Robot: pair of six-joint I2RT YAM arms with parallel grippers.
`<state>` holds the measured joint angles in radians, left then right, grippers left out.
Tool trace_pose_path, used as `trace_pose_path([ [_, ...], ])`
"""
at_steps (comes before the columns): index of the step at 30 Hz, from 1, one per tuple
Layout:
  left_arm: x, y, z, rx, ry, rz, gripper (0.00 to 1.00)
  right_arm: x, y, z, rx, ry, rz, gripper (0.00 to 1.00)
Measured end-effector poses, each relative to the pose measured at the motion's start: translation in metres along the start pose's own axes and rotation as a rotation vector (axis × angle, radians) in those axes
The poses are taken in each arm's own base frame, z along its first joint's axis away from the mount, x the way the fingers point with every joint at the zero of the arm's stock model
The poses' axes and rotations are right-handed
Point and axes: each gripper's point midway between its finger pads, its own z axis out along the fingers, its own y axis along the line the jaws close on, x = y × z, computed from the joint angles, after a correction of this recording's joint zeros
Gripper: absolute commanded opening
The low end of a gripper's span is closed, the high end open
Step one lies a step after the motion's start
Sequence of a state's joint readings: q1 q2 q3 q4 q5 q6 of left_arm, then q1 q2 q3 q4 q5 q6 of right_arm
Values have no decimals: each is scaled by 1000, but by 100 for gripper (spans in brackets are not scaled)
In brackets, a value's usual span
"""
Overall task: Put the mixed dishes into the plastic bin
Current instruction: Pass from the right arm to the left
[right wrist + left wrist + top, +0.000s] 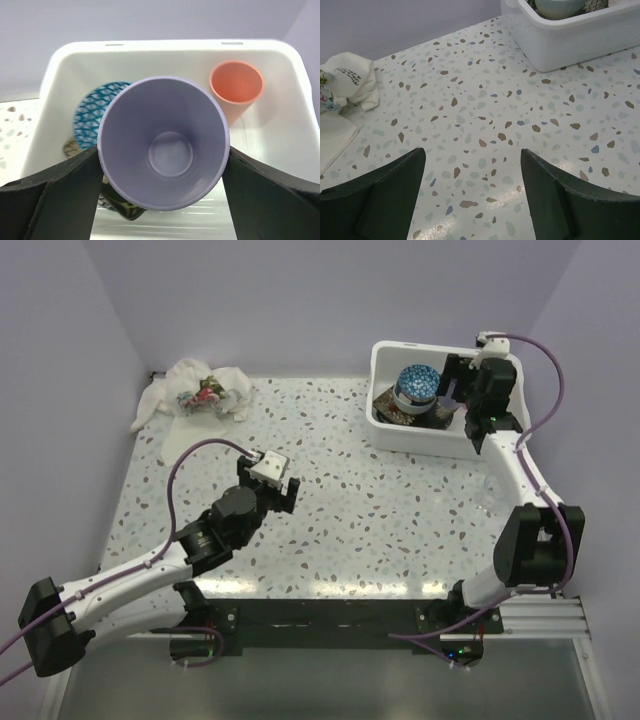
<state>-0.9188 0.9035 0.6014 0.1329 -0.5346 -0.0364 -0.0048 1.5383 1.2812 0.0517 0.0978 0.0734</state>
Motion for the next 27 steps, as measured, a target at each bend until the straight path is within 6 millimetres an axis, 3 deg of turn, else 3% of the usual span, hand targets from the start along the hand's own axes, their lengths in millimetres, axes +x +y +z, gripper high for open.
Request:
trace_pose_path([
  [3,1,-3,2,10,6,-15,82,-28,24,-24,-92,-63,-46,77],
  [7,-2,-8,7,39,14,-71,82,-70,62,-74,-247,-170,-115,77],
  [12,-32,-10,14,70,-4,-165,82,-104,107,-147,-460,-295,-188,77],
  [16,-87,-13,20,108,-53,-253,81,-84,129,-186,-618,-295,-240,77],
  [22,-170,-27,16,216,-98,-359,77,-10,147,-202,-764,-141,-290,77],
  [25,-196,-44,16,299,-79,-403,73,14,152,-207,-806,-83,-311,77],
  [27,-199,-58,19,356,-39,-420,72,17,155,-210,-823,-76,-326,77],
])
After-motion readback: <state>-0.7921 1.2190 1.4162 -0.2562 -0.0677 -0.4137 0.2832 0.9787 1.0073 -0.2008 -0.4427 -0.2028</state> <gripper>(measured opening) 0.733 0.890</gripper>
